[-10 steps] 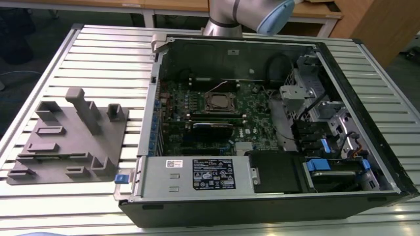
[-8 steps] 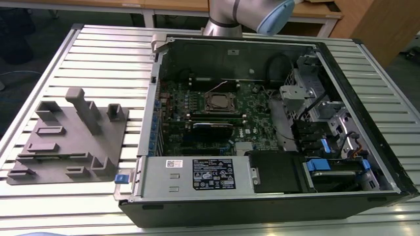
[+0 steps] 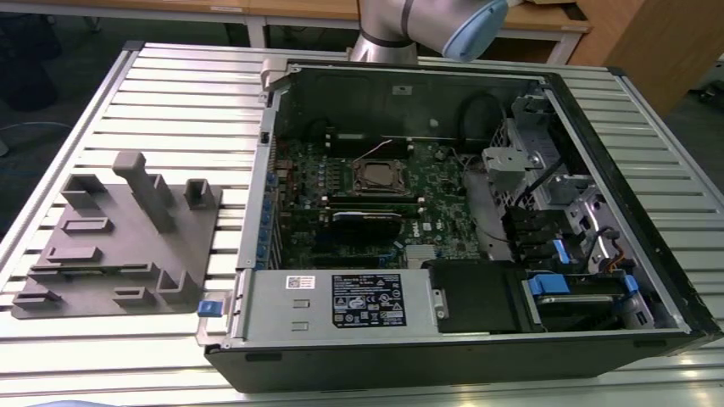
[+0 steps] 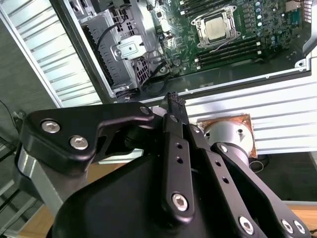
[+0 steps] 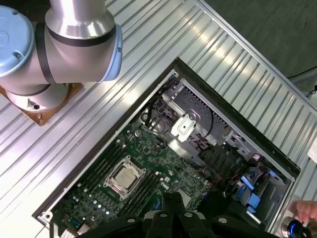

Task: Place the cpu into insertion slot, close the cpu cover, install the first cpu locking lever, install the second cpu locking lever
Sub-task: 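Install the first cpu locking lever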

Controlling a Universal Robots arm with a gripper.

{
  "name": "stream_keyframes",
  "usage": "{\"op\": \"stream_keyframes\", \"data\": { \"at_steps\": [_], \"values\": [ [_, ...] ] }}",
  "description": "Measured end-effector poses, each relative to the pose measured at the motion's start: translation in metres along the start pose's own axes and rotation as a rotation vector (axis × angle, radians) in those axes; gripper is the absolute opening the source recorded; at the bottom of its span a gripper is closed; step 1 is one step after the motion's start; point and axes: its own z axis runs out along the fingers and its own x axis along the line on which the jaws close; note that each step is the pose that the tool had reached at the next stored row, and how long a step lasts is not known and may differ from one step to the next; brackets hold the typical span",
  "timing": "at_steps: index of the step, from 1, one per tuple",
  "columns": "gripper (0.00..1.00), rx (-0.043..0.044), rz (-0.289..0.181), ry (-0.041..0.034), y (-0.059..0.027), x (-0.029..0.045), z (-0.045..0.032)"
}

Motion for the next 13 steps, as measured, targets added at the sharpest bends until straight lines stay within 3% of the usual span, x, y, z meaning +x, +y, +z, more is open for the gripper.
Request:
{"op": "stream_keyframes", "data": {
  "at_steps": [13],
  "values": [
    [0.11, 0.0001, 0.000, 0.0000, -0.0049, 0.0057, 0.0223]
  ]
}}
